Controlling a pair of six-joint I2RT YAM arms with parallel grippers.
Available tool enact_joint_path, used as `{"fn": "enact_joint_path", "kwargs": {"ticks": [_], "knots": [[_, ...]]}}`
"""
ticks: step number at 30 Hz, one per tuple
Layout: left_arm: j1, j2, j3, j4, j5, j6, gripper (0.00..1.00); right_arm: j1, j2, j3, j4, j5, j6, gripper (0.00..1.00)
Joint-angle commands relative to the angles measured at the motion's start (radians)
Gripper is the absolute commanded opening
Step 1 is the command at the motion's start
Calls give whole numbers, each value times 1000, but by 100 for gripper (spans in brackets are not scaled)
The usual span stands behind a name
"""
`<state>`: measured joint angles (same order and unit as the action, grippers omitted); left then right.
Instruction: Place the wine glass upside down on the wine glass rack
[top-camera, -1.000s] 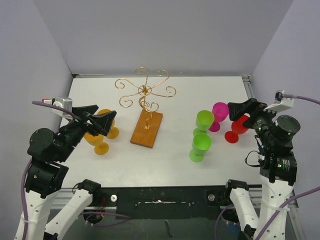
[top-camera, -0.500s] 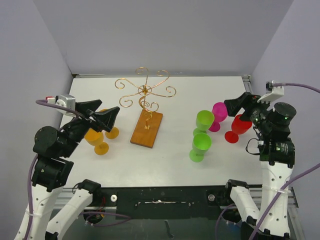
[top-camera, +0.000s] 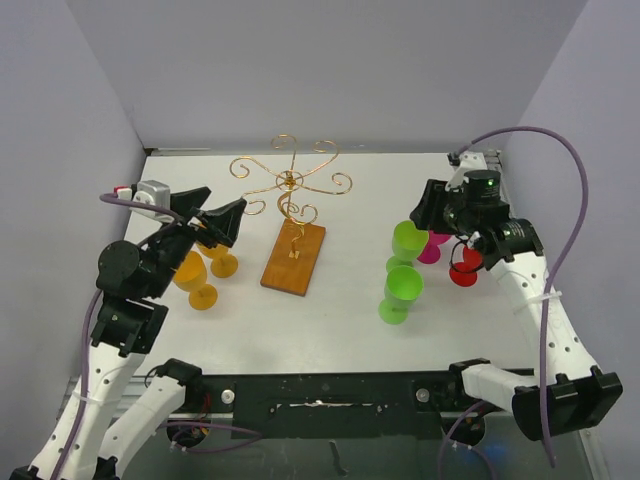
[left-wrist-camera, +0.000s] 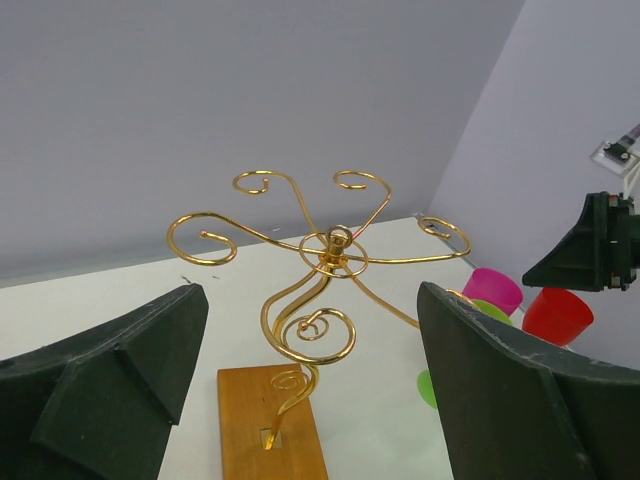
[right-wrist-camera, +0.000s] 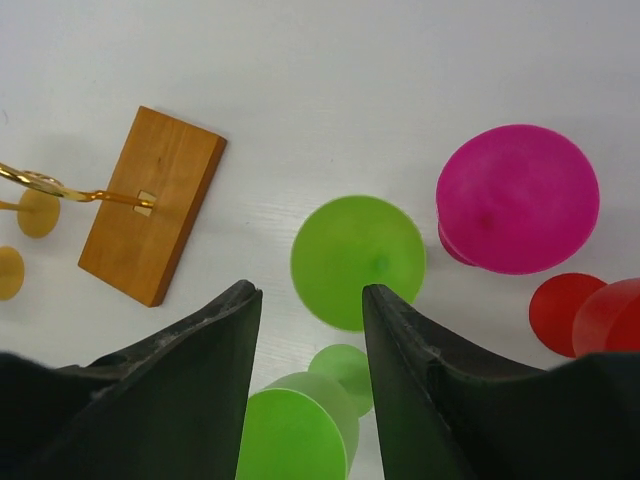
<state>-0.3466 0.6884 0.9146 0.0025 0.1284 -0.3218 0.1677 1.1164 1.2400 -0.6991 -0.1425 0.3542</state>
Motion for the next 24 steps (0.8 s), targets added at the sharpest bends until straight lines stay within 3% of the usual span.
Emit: {"fn": "enact_joint_path", "kwargs": {"ticks": [1,9,14,24], "knots": [[4,-38,-14,169,8,58,84,63,48,48,-20,111,19,43],[6,-81,-24,174,-5,75,84,174,125,10,-20,170,59,41],[12,-84,-19,176,56,84,84,220,204,22,-29,195,55,40],[12,-86,-26,179,70,90,84,252,276,8,-40,264,64,29]]}}
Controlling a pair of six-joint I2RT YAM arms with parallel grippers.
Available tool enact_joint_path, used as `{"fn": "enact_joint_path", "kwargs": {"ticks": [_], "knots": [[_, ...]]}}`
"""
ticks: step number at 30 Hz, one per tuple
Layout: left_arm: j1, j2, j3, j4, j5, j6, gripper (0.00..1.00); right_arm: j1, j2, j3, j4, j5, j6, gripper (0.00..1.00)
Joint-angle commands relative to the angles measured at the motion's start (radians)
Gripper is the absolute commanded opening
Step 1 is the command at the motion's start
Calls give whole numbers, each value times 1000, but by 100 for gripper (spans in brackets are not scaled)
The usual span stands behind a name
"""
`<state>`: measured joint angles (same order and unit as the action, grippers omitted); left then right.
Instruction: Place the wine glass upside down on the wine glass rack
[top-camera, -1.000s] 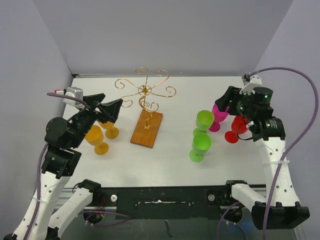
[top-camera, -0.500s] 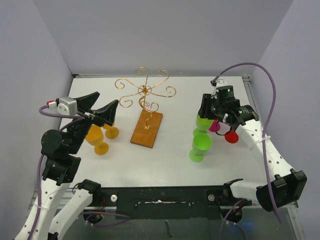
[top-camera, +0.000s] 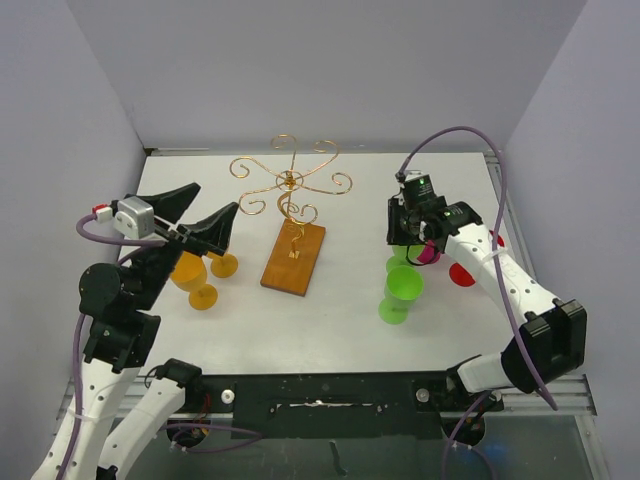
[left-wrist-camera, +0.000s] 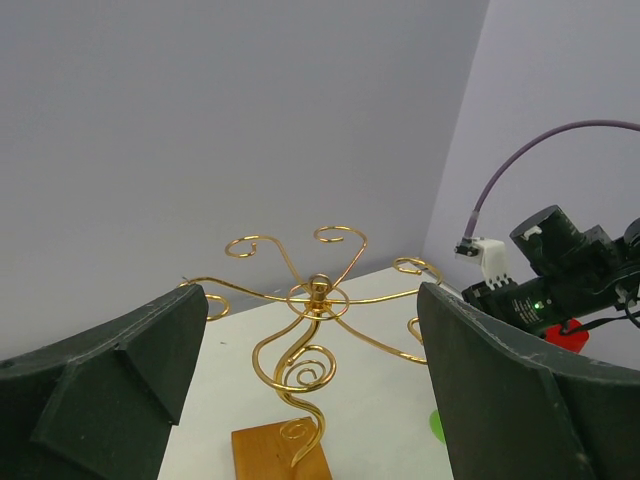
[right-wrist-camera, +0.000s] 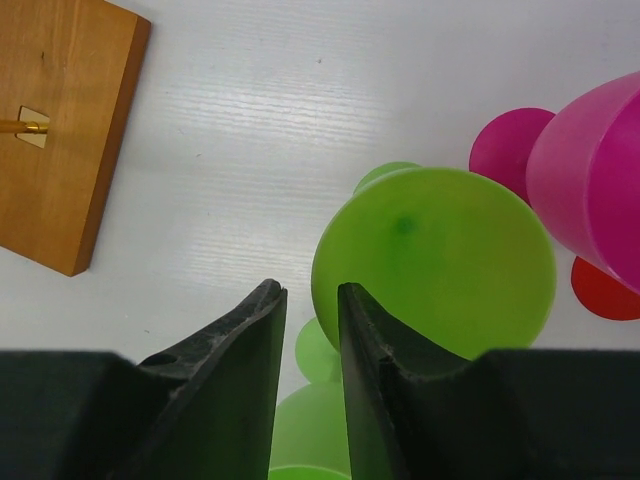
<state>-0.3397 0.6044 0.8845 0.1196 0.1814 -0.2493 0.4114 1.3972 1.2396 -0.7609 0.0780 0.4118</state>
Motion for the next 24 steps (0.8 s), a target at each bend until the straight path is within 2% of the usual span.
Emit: {"fn": "enact_joint_path", "kwargs": {"ticks": [1,8,16,20,24], "knots": [[5,-2,4,60,17,18,84,9,-1,6,25,43,6,27],[5,-4,7,51,22,16,84,11,28,-1,52,53,-3,17],[5,19,30,31,32,15,84,11,37,-14,87,43,-12,12],[5,30,42,30,37,4,84,14,28,-2,101,41,-20,0],[5,50,81,9,46,-14,84,30,-9,40,129,41,-33,0]]}}
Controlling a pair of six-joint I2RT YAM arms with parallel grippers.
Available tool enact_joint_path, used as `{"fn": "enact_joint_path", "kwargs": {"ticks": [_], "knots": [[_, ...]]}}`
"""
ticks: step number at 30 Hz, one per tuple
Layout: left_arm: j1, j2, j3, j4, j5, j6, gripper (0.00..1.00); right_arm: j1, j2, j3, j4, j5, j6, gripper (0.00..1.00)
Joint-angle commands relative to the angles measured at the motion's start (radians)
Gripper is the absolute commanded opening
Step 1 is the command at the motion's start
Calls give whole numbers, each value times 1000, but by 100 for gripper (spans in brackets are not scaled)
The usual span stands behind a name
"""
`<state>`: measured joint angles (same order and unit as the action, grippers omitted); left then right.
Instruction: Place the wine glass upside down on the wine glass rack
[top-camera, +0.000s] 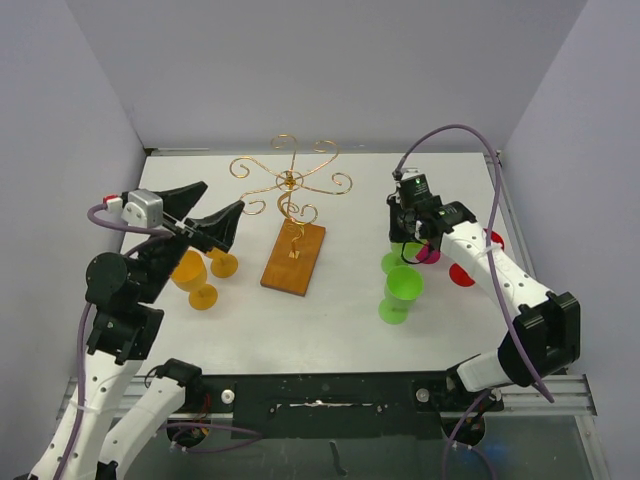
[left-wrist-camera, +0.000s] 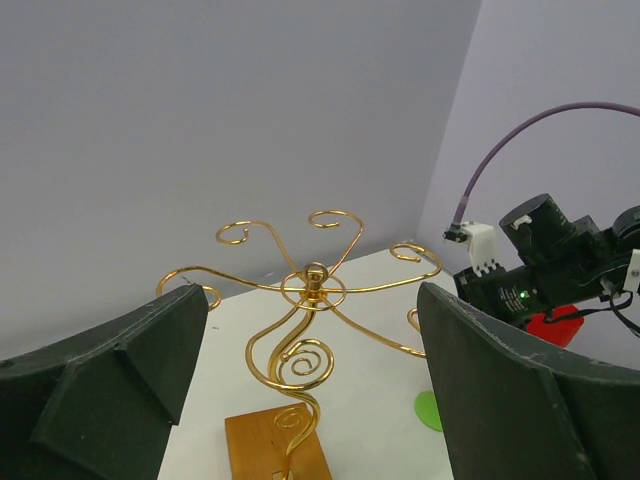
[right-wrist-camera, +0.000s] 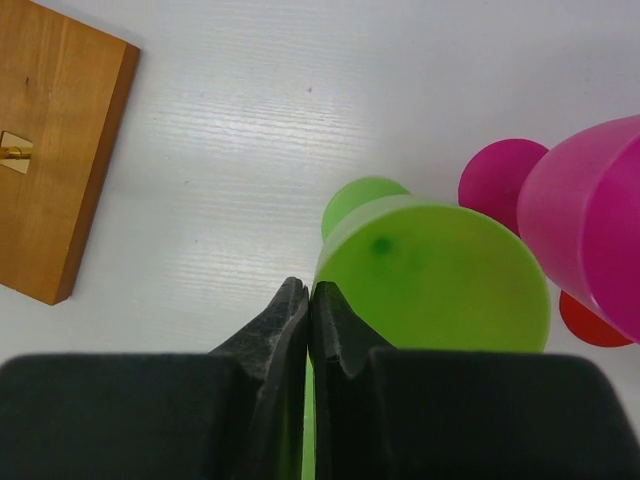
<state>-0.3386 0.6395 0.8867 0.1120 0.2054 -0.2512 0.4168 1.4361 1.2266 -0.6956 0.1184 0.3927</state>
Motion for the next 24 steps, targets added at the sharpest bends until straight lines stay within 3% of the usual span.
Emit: {"fn": "enact_joint_path", "kwargs": {"ticks": [1,7,13,18,24], "knots": [[4,23,91,8,31,-18,84,31,-61,71,79,-9,-15,0],[4,71,144,25,100,-112,84,44,-180,159,249,-42,19,0],[3,123,178,85,109,-258,84,80,-283,164,412,60,-21,0],[4,211,236,103,81,-412,84,124,-396,65,679,98,-74,0],[3,345,305,153,155,-619,77,216,-433,-26,1024,97,-166,0]]}}
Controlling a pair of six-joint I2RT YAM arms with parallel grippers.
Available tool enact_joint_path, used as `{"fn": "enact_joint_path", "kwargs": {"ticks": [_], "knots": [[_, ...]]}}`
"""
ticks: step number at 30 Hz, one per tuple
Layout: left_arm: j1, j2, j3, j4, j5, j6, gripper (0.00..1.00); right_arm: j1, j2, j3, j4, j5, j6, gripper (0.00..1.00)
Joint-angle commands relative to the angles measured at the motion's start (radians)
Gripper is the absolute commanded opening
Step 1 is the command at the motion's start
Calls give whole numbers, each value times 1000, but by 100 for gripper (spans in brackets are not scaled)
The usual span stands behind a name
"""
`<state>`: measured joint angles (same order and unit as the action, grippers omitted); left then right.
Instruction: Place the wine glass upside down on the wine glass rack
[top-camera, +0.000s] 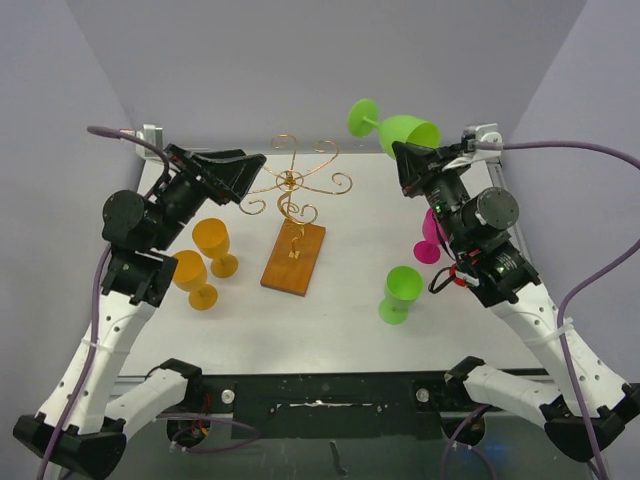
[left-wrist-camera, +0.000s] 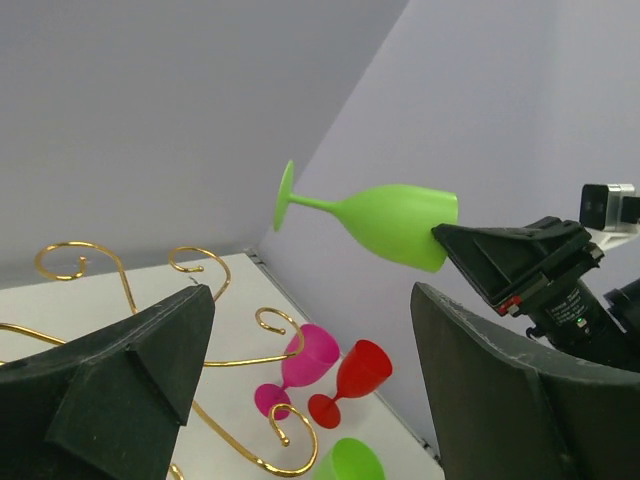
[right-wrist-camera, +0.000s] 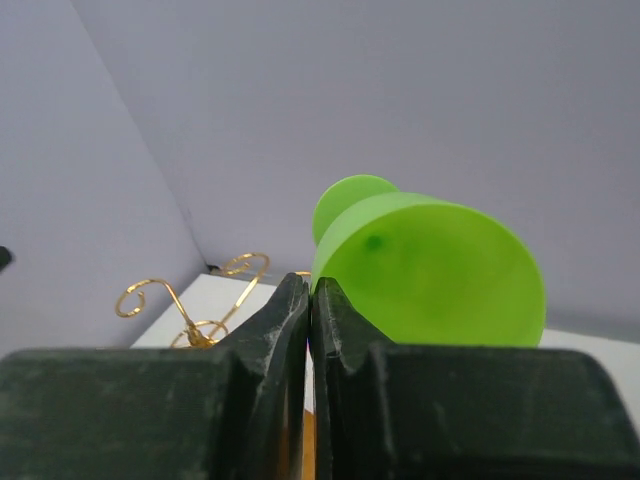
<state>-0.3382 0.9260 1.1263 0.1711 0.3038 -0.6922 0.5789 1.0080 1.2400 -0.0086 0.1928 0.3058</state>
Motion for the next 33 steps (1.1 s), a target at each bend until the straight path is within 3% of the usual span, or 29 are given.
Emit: {"fn": "enact_joint_path", "kwargs": {"ticks": [1,11,16,25,33], "knots": [[2,75,70,113,72,-209,77,69,1,-52,393,18,-96,0],[2,193,111,233,76,-474,72,223,114,-84,769,-8,-168,0],[1,225,86,387,71,-589,64,309,185,-43,796,-20,-238,0],[2,220,46,377,-29,-696,51,466,265,-31,888,41,-394,0],[15,195,8,361,-85,-718,50,504,305,-21,908,46,-428,0]]}}
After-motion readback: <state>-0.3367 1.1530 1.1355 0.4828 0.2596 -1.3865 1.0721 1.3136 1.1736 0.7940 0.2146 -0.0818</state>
